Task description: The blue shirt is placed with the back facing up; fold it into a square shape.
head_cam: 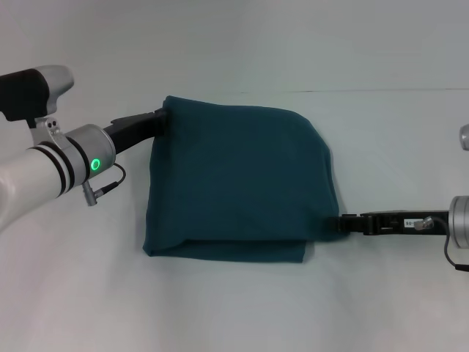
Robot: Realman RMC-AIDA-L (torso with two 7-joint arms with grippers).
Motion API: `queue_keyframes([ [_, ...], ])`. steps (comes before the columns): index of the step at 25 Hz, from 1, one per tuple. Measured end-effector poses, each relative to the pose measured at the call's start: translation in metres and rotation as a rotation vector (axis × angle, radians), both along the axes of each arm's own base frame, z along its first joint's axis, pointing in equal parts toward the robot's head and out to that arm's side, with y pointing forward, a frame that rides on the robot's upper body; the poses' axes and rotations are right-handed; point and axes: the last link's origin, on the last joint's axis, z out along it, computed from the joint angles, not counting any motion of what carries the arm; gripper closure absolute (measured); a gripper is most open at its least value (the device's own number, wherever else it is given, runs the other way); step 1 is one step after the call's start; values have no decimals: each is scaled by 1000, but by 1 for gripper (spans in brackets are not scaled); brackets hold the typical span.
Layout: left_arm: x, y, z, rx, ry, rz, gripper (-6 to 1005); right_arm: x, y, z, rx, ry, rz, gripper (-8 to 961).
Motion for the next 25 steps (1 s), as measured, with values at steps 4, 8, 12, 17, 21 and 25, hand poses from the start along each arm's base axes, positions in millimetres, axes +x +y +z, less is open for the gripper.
queue_keyframes([
  [4,0,0,0,1,-1,1,985,-4,1,-5,-8,1,6,426],
  [8,0,0,1,2,-1,1,978,-7,2,-7,-16,3,13,440],
  [12,-1,0,1,2,-1,2,970,-7,2,-8,-23,-2,13,607],
  [17,-1,0,1,2,0,2,959,-5,1,-8,-22,-2,10,806],
  [21,-2,0,1,2,1,4,950,-5,0,-5,-23,10,13,924],
  [25,-4,-1,2,5,-1,9,942,-5,-1,-1,-27,25,16,943],
])
